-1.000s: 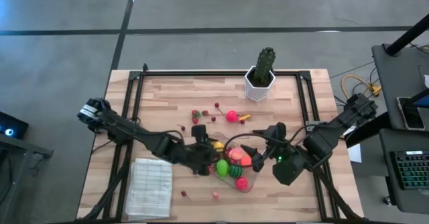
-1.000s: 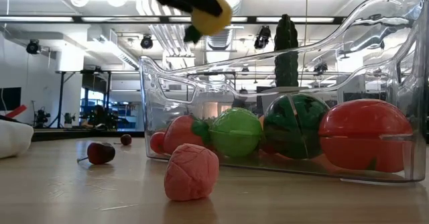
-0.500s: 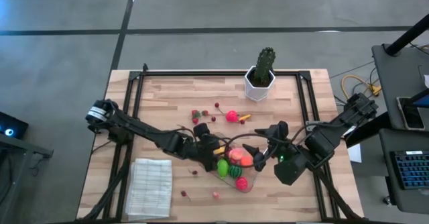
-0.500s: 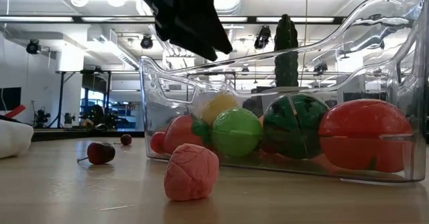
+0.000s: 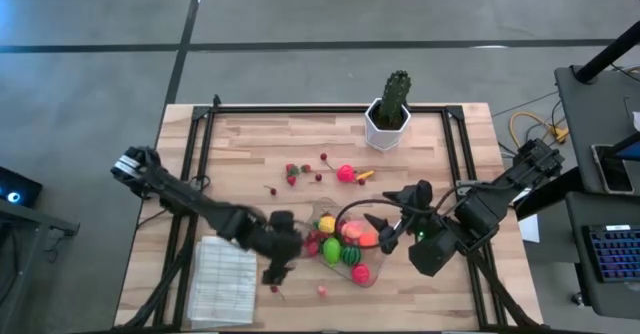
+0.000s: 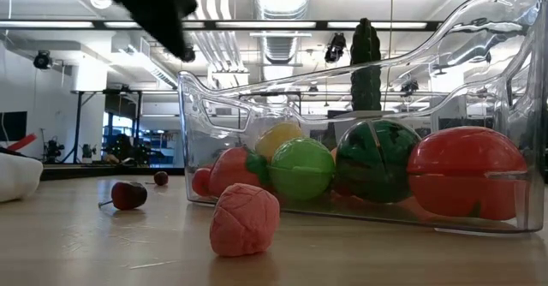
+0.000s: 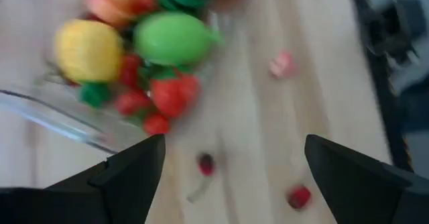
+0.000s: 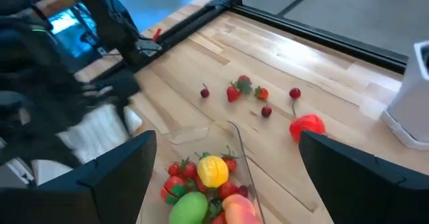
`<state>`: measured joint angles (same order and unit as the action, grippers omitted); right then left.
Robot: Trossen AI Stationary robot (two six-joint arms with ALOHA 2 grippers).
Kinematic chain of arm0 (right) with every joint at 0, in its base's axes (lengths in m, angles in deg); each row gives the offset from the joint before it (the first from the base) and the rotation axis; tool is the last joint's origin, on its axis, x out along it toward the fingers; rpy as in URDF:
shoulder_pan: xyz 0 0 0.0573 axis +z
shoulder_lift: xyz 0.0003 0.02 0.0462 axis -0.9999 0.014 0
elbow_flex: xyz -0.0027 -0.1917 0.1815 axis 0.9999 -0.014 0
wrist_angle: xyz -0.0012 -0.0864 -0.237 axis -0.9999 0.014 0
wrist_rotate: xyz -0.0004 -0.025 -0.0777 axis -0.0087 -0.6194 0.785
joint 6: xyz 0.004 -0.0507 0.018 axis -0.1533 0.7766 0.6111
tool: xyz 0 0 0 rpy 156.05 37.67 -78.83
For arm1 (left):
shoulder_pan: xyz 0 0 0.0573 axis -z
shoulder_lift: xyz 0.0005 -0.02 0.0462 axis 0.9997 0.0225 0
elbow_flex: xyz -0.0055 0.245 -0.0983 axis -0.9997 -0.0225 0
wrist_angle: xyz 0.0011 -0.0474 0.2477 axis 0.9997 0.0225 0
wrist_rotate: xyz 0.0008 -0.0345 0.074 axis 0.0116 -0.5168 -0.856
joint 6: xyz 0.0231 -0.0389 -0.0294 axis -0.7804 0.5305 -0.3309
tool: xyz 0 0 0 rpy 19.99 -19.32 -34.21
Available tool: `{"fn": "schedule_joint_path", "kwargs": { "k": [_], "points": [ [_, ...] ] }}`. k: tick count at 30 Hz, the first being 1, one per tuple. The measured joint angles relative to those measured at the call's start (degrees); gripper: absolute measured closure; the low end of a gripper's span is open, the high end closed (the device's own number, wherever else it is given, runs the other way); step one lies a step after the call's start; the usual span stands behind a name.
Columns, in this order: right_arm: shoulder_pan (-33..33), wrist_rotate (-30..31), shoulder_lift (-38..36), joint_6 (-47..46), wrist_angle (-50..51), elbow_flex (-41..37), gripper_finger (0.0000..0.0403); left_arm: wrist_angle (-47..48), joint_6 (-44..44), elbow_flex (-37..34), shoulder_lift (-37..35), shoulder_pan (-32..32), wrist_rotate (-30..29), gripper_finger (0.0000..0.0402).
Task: Pick and placing Produce into tupperware
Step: Put the yellow corn into the transparent bin
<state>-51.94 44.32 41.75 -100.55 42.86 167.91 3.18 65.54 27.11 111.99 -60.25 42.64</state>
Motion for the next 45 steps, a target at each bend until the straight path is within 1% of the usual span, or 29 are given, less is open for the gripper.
{"fn": "schedule_joint_path", "kwargs": {
  "k": [2,3,7,8,12,15,18,23,28,30,33,36,38,41,43,45],
  "points": [
    [0.0,-0.9,0.0,-1.6,1.0,0.0,0.0046,1.6,0.0,0.0,-0.1,2.5,0.0,0.0059],
    [0.0,-2.4,0.0,-2.4,1.4,0.0,0.0046,2.0,0.0,-0.1,-0.1,3.7,0.0,0.0059],
    [0.0,-12.1,0.0,-3.9,2.8,-0.4,0.0046,2.2,0.1,-0.3,1.0,8.2,-0.3,0.0059],
    [0.0,-13.7,0.2,-4.7,2.9,-0.6,0.0046,2.2,0.1,-0.3,1.3,9.2,-0.4,0.0059],
    [1.2,-17.3,0.4,-8.6,3.2,-1.3,0.0046,2.5,0.5,-1.0,2.2,11.5,-1.7,0.0059],
    [2.5,-20.0,0.4,-11.1,0.9,-2.1,0.0046,2.6,5.0,-1.8,2.4,12.1,-1.9,0.0059],
    [4.1,-22.8,0.4,-11.9,-4.5,-3.4,0.0046,2.7,11.9,-3.0,2.3,12.1,-1.9,0.0059],
    [5.8,-24.1,0.4,-12.3,-13.4,-5.7,0.0046,2.1,22.3,-3.3,0.1,12.2,-1.3,0.0059],
    [6.4,-24.3,1.4,-13.6,-23.7,-6.6,0.0046,2.1,27.1,-2.7,-5.0,12.9,-2.1,0.0059],
    [6.8,-25.3,3.0,-14.8,-27.3,-6.6,0.0046,2.2,27.4,-2.9,-7.4,13.2,-3.7,0.0059],
    [7.2,-28.2,6.2,-18.8,-31.1,-5.8,0.0046,3.9,27.4,-3.7,-11.3,13.6,-9.3,0.0059],
    [7.9,-30.2,10.4,-24.3,-31.5,-3.9,0.0046,7.5,26.6,-4.4,-14.6,13.6,-14.2,0.0059],
    [8.3,-30.3,13.0,-28.3,-31.2,-2.4,0.0046,11.0,25.3,-4.6,-16.2,13.6,-15.3,0.0059],
    [8.3,-30.1,16.1,-32.4,-30.7,-0.5,0.0046,15.1,23.9,-4.6,-17.6,13.6,-15.3,0.0059],
    [8.2,-28.4,17.2,-33.8,-29.2,0.8,0.0046,16.6,23.7,-4.6,-17.9,13.8,-15.1,0.0059],
    [7.6,-25.1,17.3,-36.7,-23.1,2.3,0.0046,17.2,23.7,-4.7,-18.1,14.3,-15.0,0.0059]
  ]
}}
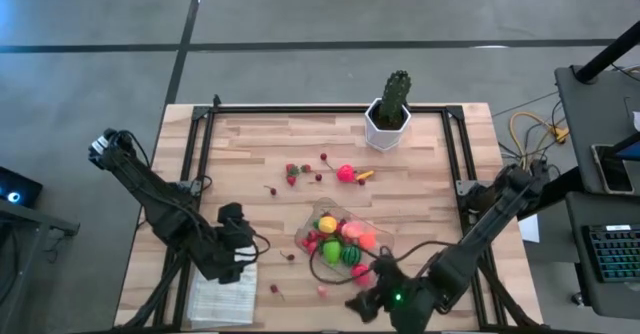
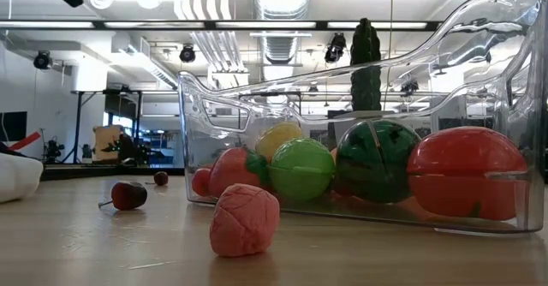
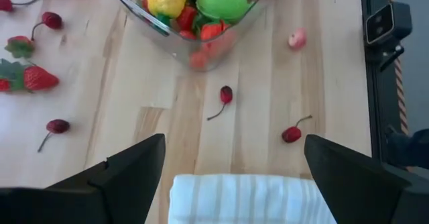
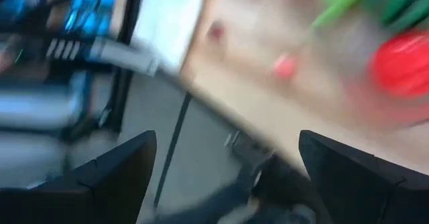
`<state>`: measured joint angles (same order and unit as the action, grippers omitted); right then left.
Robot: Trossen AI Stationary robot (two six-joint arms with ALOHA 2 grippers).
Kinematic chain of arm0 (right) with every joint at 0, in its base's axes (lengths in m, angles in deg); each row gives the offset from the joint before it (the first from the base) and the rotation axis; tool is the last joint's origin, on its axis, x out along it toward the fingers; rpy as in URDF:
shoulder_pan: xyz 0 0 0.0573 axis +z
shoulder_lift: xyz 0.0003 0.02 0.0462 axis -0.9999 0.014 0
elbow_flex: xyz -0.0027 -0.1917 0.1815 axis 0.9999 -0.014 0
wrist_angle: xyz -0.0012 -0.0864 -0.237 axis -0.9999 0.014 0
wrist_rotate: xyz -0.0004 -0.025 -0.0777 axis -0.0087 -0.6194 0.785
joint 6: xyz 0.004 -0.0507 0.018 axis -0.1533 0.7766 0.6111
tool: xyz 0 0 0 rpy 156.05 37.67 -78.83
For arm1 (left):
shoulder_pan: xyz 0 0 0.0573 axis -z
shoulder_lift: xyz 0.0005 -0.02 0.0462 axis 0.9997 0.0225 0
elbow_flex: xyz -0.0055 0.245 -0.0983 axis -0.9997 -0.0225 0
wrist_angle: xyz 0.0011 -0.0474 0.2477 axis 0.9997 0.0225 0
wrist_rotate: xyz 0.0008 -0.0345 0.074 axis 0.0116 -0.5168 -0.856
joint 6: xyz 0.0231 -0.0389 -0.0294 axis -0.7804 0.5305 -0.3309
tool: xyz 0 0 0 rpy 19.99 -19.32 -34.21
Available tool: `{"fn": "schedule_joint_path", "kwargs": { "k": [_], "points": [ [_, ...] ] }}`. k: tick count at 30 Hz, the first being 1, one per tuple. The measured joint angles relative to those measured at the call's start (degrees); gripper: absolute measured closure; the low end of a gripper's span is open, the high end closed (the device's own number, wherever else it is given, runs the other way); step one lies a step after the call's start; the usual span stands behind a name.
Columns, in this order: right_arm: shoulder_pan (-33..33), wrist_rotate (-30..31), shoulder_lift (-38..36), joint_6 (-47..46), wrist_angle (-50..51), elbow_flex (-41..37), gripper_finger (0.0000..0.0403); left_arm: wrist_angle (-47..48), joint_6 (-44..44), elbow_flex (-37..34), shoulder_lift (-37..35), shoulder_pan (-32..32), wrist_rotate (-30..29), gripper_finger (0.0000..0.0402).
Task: Pick and placing Produce into tupperware
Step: Put the yellow corn into the transparent bin
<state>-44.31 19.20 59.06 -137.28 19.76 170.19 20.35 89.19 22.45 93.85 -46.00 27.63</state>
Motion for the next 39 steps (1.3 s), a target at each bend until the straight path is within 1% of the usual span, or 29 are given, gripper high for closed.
{"fn": "schedule_joint_path", "kwargs": {
  "k": [2,5,6,8,10,13,18,21,25,27,29,32,36,39],
  "points": [
    [-0.5,3.5,-0.5,-5.0,9.6,2.1,0.0046,0.0,-0.5,0.0,0.1,0.5,0.1,0.0059],
    [-0.9,7.2,-1.8,-15.3,30.0,6.0,0.0046,0.0,-1.2,0.0,0.7,1.3,0.2,0.0059],
    [-1.1,7.0,-2.3,-19.6,36.3,7.1,0.0046,0.0,-1.2,-0.1,0.9,1.5,0.2,0.0059],
    [-1.9,2.9,-3.0,-26.0,47.5,8.5,0.0046,0.0,-1.2,-0.1,1.2,1.8,0.3,0.0059],
    [-3.2,-1.3,-3.9,-26.8,52.9,8.6,0.0046,0.0,-0.2,-0.1,1.7,1.8,0.3,0.0059],
    [-6.2,-0.9,-7.8,-22.4,50.5,4.4,0.0046,-0.1,2.4,-0.1,2.0,1.7,-0.9,0.0059],
    [-12.8,-0.5,-14.7,-13.7,47.0,-3.8,0.0046,-0.1,10.1,-0.2,2.3,1.3,-7.4,0.0059],
    [-16.4,-0.5,-20.6,-6.6,39.2,-10.0,0.0046,-0.1,14.3,-0.2,2.2,0.4,-9.6,0.0059],
    [-20.6,-1.3,-28.5,3.9,21.8,-20.7,0.0046,-0.5,17.0,-0.2,2.1,-1.9,-11.0,0.0059],
    [-22.5,-1.5,-32.5,7.3,15.4,-26.2,0.0046,-1.2,17.8,-0.2,2.1,-3.4,-11.1,0.0059],
    [-24.4,0.3,-36.0,8.0,14.5,-30.7,0.0046,-2.6,18.3,-0.2,2.1,-5.0,-11.1,0.0059],
    [-27.1,2.8,-40.5,3.3,16.4,-36.3,0.0046,-4.5,18.3,-0.2,2.1,-7.0,-11.1,0.0059],
    [-30.5,2.7,-45.7,0.7,16.0,-41.7,0.0046,-4.7,18.3,-0.2,2.1,-9.5,-11.1,0.0059],
    [-32.7,2.5,-47.5,0.6,16.0,-44.4,0.0046,-4.7,16.0,-0.2,2.1,-12.1,-11.1,0.0059]
  ]
}}
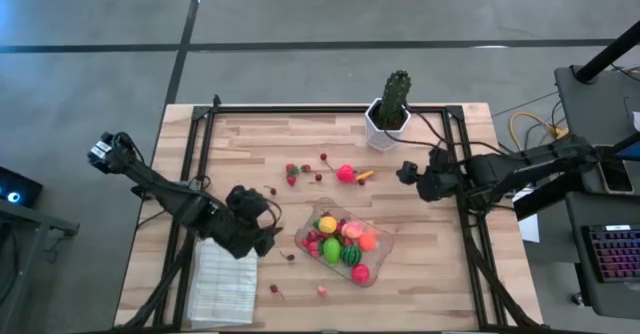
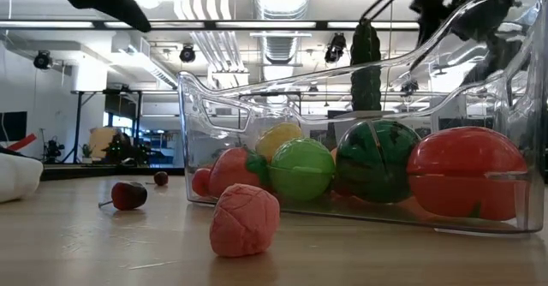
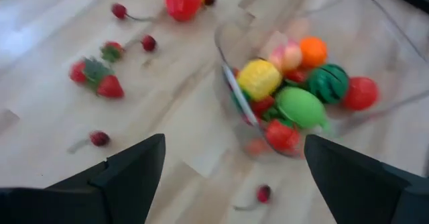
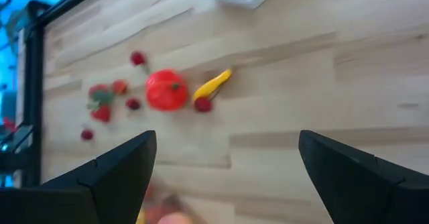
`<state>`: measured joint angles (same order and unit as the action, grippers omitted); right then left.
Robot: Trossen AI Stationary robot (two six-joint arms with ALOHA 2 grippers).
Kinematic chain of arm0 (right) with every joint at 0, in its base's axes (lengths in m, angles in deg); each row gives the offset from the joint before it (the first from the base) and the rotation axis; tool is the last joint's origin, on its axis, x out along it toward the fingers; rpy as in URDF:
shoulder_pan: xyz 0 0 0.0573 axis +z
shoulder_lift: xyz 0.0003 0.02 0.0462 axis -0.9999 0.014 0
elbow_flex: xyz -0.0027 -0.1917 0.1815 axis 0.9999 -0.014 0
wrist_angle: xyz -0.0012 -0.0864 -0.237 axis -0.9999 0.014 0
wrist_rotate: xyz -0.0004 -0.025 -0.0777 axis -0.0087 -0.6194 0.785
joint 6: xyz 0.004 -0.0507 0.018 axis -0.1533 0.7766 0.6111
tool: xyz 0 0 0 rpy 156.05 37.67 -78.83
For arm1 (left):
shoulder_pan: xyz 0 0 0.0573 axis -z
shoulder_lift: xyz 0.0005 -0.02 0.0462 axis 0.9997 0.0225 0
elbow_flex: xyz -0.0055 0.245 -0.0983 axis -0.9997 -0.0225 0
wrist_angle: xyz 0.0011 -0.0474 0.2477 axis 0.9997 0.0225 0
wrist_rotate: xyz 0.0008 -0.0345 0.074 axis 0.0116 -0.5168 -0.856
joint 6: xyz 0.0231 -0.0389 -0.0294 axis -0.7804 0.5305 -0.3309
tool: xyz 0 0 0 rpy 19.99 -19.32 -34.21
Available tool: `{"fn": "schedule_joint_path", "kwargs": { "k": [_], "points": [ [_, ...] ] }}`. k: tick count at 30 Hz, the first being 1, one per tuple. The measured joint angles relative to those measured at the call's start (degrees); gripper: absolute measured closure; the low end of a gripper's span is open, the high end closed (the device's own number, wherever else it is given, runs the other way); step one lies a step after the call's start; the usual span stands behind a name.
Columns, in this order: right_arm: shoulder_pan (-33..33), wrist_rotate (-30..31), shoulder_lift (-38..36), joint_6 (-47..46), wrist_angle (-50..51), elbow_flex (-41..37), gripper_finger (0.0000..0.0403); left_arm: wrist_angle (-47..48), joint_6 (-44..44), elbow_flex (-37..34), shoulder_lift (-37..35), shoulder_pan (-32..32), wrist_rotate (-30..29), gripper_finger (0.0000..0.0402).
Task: Pick and placing Produce into tupperware
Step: Put the yellow corn into the transparent bin
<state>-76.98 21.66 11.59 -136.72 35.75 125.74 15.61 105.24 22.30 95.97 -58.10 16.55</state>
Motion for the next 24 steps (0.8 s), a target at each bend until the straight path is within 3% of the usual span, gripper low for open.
{"fn": "schedule_joint_path", "kwargs": {
  "k": [8,16,24],
  "points": [
    [-6.9,-0.1,0.8,0.0,-0.5,-1.7,0.0046,-0.5,-15.4,0.0,0.0,-11.4,0.8,0.0059],
    [-16.3,-0.6,3.9,0.0,-0.7,-1.7,0.0046,-8.7,-36.1,0.0,0.0,-27.1,13.6,0.0059],
    [-26.5,-5.2,10.3,4.9,-7.9,-1.7,0.0046,-10.4,-48.7,0.1,0.0,-36.5,15.4,0.0059]
  ]
}}
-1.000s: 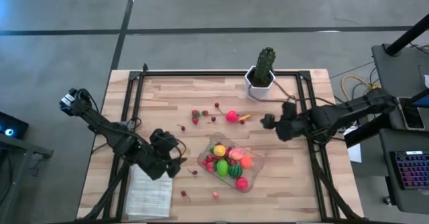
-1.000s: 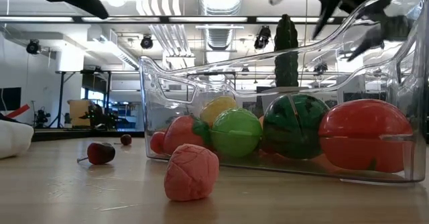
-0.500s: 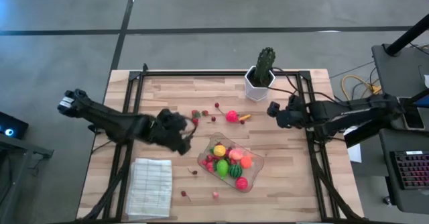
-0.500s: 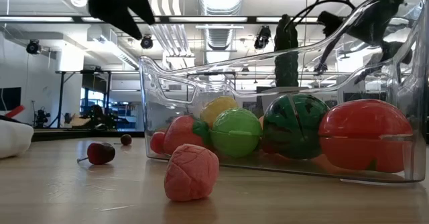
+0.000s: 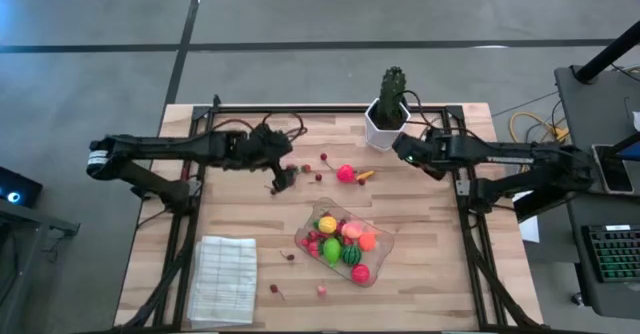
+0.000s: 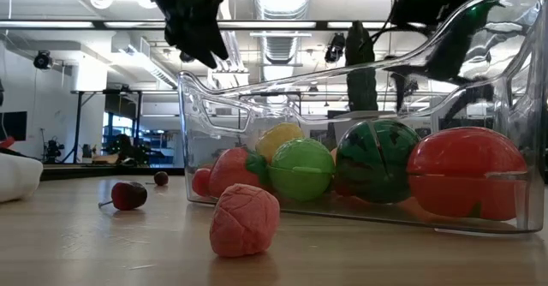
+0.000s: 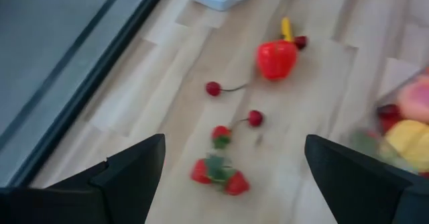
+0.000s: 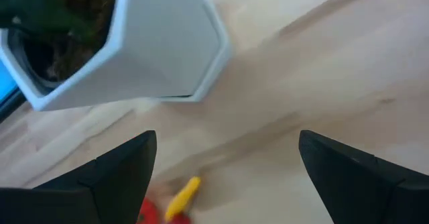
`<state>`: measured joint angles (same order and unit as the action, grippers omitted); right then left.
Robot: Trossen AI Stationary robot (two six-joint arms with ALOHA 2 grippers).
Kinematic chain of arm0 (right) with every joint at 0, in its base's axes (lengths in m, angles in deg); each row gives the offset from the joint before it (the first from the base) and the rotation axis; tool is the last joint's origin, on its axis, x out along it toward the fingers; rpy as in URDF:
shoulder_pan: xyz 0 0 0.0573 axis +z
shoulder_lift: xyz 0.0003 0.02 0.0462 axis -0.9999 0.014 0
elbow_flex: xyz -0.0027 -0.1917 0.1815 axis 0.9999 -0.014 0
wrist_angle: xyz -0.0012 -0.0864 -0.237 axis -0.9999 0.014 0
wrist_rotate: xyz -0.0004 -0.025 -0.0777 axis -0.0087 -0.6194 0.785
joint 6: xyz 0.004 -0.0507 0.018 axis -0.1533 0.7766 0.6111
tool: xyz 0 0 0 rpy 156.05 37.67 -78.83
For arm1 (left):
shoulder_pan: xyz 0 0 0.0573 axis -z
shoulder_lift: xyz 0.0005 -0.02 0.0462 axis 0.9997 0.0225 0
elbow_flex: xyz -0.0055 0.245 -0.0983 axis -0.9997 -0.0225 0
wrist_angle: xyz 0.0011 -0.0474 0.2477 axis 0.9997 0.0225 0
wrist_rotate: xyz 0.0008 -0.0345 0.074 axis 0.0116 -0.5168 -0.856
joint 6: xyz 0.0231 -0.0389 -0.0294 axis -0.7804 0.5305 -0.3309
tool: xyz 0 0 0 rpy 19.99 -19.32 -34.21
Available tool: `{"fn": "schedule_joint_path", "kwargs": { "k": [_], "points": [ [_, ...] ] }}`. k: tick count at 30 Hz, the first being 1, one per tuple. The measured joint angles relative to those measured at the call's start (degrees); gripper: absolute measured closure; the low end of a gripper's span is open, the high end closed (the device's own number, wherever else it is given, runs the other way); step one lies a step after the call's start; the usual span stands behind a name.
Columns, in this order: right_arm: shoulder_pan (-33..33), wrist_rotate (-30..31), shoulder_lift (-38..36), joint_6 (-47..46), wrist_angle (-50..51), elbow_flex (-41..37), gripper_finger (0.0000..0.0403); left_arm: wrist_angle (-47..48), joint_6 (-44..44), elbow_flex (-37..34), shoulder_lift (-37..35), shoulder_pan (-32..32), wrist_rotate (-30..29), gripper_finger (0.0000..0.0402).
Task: Pick and placing Produce into tupperware
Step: Put the yellow corn into the transparent bin
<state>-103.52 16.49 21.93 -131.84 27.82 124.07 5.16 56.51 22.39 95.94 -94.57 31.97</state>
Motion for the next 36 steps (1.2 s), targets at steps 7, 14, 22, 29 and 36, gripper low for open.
{"fn": "schedule_joint_path", "kwargs": {
  "k": [7,14,22,29,36],
  "points": [
    [-1.5,-6.7,9.9,1.4,-8.9,0.1,0.0046,0.0,-4.4,0.0,0.0,-4.3,0.9,0.0059],
    [1.6,-6.9,11.7,-0.2,-8.7,1.0,0.0046,0.0,-2.6,0.0,0.0,-4.7,1.2,0.0059],
    [2.1,-5.2,7.0,1.2,-5.1,1.0,0.0046,-0.2,1.1,0.0,0.0,-4.7,0.2,0.0059],
    [3.4,-5.1,0.4,4.3,10.1,1.0,0.0046,-0.8,1.6,0.0,-0.1,-4.7,-2.0,0.0059],
    [12.1,-4.9,-5.1,-4.0,26.8,0.9,0.0046,-2.6,6.0,0.0,-0.1,-4.7,-3.5,0.0059]
  ]
}}
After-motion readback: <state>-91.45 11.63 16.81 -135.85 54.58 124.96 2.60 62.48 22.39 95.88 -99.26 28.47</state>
